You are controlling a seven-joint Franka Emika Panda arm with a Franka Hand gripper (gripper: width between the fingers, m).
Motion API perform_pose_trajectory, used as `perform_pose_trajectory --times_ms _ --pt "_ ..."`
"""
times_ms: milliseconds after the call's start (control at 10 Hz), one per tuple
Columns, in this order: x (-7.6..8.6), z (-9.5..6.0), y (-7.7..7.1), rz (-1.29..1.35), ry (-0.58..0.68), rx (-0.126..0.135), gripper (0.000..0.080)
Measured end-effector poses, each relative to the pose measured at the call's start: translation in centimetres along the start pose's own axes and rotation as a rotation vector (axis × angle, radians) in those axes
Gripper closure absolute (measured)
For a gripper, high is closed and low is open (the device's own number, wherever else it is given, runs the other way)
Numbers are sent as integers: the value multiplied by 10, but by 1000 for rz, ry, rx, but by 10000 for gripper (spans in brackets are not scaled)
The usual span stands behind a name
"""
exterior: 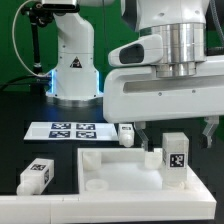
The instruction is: Assemble one leg
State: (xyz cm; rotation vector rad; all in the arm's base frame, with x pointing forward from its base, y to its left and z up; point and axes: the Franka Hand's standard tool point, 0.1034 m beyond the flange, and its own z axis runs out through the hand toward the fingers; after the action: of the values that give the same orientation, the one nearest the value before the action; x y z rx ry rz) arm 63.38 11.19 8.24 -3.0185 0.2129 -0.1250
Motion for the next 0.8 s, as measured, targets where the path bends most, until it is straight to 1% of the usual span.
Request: perform_pose_trajectory --times_ms 100,200,300,400,500,600,800 --pt "2 -2 -3 18 -61 1 151" --pt "7 -2 -3 27 -32 2 180" --pt "5 -1 -3 38 -35 1 180" --pt "6 -1 -2 42 -35 1 366" --pt "5 0 -2 123 -35 0 366" --pt "6 0 1 209 -35 -5 507" --pt "6 0 1 359 -30 -8 507"
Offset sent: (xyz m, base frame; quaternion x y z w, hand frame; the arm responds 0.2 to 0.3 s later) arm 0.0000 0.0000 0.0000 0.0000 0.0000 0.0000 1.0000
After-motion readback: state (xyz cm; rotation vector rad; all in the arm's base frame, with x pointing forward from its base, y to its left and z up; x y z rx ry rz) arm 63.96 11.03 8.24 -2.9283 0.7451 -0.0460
